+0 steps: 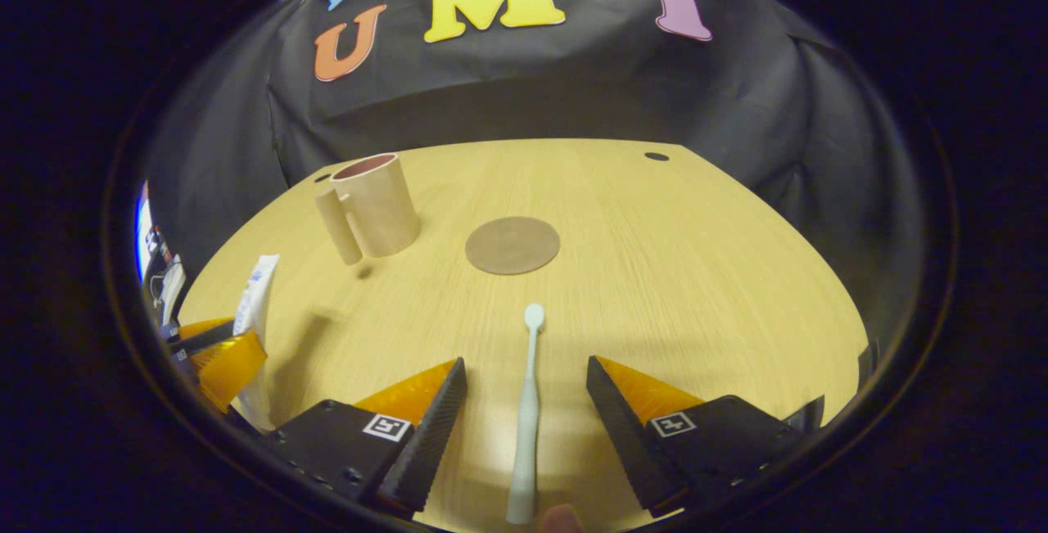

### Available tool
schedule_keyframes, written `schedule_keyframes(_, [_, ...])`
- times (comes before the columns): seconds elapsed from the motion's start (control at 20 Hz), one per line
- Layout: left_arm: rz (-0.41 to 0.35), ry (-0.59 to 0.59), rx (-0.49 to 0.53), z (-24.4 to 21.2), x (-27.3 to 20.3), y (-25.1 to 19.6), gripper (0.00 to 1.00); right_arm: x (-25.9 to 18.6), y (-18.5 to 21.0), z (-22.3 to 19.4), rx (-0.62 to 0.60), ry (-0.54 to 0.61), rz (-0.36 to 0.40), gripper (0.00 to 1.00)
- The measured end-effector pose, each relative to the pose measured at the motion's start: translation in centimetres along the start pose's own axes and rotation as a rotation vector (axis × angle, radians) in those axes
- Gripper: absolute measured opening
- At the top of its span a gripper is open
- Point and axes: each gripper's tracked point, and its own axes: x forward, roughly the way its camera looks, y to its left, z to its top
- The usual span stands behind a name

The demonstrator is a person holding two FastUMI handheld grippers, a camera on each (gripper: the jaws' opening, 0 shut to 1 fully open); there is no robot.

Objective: Put the toothbrush and toothpaste on the desktop into the cup, then pick up the cup and place it on the coaster on the desktop.

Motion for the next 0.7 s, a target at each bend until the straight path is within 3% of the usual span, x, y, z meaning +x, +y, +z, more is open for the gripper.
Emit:
schedule_keyframes(0.15, [-0.002, -0.030, -0.019, 0.4, -0.8, 0.4, 0.45, 0.6, -0.2, 0.5, 0.014, -0.006, -0.013, 0.84])
schedule_keyframes(0.2, [-0.002, -0.040, -0.021, 0.7, -1.1, 0.6, 0.40, 0.7, -0.3, 0.6, 0.020, -0.007, -0.018, 0.75])
schedule_keyframes(0.35, [-0.005, -0.078, -0.018, 1.9, -1.6, 0.8, 0.41, 1.4, -1.0, 0.9, 0.026, -0.002, -0.027, 0.66])
schedule_keyframes(0.4, [-0.005, -0.095, -0.019, 2.6, -1.9, 0.9, 0.40, 1.4, -1.0, 1.1, 0.033, 0.001, -0.027, 0.49])
schedule_keyframes(0.45, [-0.005, -0.111, -0.020, 3.3, -2.0, 0.9, 0.40, 1.4, -1.2, 1.2, 0.039, -0.002, -0.024, 0.45])
schedule_keyframes(0.5, [-0.004, -0.127, -0.022, 4.0, -2.2, 1.1, 0.45, 1.4, -1.0, 1.1, 0.050, -0.002, -0.008, 0.31])
schedule_keyframes(0.6, [-0.003, -0.157, -0.030, 5.2, -2.4, 1.4, 0.40, 1.5, -0.9, 1.0, 0.054, -0.002, 0.015, 0.04])
schedule_keyframes(0.7, [0.002, -0.187, -0.032, 6.3, -2.6, 1.6, 0.40, 1.5, -0.9, 1.1, 0.042, -0.003, 0.027, 0.00])
